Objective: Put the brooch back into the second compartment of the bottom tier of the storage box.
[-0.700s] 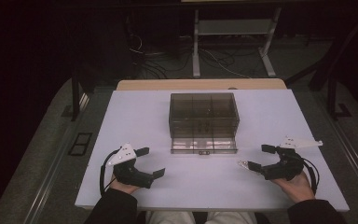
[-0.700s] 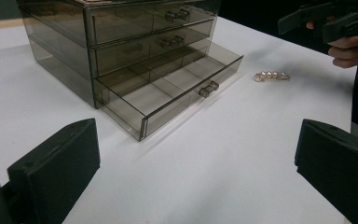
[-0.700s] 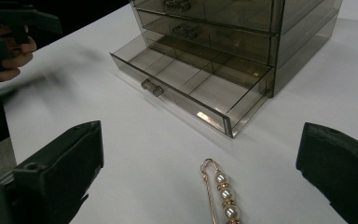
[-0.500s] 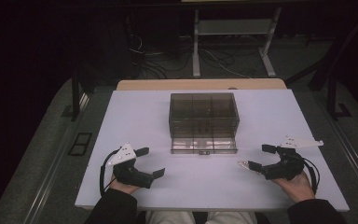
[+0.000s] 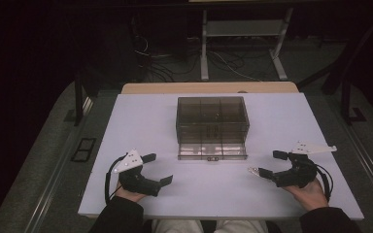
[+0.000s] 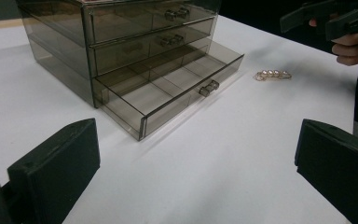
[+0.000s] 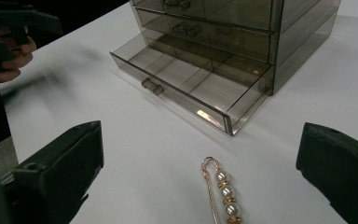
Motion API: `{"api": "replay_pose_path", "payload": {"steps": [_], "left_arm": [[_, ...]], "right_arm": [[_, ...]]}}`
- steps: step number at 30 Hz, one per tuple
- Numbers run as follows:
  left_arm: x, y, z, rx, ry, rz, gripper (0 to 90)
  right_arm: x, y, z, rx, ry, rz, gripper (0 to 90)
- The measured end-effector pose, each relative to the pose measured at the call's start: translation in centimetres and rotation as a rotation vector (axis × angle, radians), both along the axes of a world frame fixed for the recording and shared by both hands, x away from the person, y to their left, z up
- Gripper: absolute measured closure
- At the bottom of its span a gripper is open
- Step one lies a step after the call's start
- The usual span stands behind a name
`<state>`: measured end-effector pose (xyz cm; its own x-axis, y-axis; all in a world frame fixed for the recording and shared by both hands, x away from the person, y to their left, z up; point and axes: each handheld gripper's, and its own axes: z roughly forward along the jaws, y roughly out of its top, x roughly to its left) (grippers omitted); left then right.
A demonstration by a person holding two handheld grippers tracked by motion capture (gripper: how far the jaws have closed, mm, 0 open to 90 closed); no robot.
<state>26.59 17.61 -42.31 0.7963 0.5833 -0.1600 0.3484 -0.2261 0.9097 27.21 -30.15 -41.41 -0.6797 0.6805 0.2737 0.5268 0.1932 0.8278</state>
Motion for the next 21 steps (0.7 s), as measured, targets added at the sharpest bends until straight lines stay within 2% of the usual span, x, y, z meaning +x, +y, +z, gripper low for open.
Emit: {"api": "replay_pose_path", "payload": {"steps": [5,6,8,12,15,21], "left_arm": [[0.0,-0.1,-0.1,0.007,0.001,-0.002,0.0],[0.0,-0.1,-0.1,0.008,0.001,-0.001,0.0],[-0.1,-0.1,-0.1,0.005,-0.001,0.001,0.0],[-0.1,0.0,-0.1,0.001,0.002,0.006,0.0],[-0.1,0.0,-0.1,0.002,0.001,0.004,0.0],[-0.1,-0.1,-0.1,0.002,0.002,0.002,0.0]], "right_arm": [[0.0,0.1,0.2,-0.02,0.016,0.012,0.4],[0.0,0.2,0.3,-0.043,0.033,0.019,0.4],[0.0,0.2,0.3,-0.045,0.036,0.019,0.5],[0.0,0.4,0.6,-0.089,0.045,0.03,0.4],[0.1,0.4,0.7,-0.099,0.05,0.031,0.5],[0.7,0.5,1.3,-0.152,0.059,0.05,0.5]]}}
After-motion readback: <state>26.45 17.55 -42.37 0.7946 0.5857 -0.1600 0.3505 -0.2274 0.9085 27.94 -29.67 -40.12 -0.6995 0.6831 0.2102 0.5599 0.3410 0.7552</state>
